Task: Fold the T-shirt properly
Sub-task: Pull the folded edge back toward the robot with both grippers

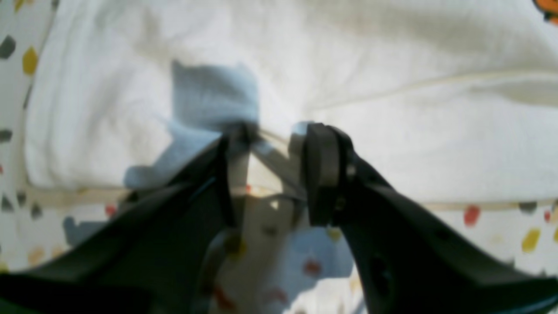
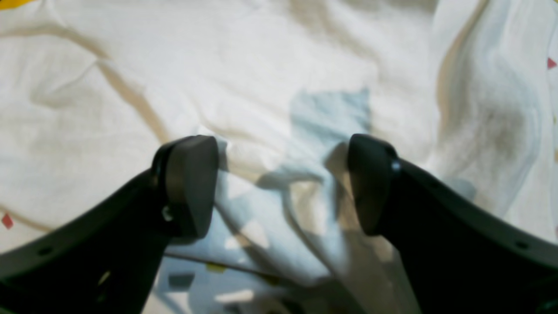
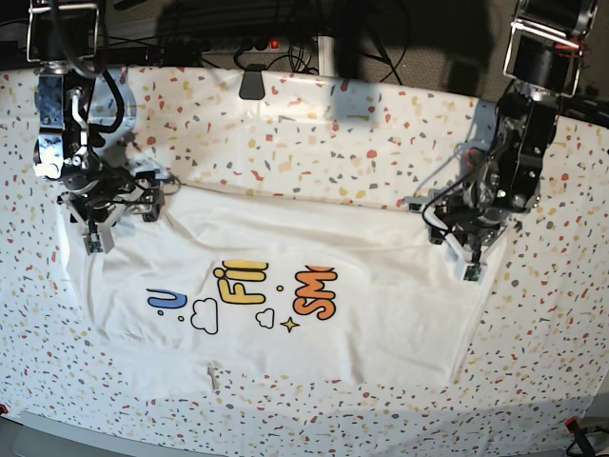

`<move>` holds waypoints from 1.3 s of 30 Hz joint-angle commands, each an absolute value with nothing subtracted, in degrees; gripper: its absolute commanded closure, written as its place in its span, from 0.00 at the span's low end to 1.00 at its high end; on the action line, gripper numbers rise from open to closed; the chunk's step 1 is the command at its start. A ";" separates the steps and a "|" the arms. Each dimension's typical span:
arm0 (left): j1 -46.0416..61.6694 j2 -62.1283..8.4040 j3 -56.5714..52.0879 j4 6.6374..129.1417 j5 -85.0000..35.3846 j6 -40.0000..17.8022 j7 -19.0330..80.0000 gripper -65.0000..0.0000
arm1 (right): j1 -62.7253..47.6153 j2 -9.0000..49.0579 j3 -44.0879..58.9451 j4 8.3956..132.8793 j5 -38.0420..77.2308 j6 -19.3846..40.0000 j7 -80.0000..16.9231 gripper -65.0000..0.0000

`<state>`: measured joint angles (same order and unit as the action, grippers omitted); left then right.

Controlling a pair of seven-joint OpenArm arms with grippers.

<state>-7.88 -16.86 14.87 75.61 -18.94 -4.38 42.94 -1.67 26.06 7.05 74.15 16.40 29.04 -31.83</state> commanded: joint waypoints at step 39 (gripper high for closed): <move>24.21 -16.84 15.38 104.79 -6.83 1.54 57.52 0.67 | -32.21 28.58 15.44 94.24 15.16 29.98 -38.92 0.29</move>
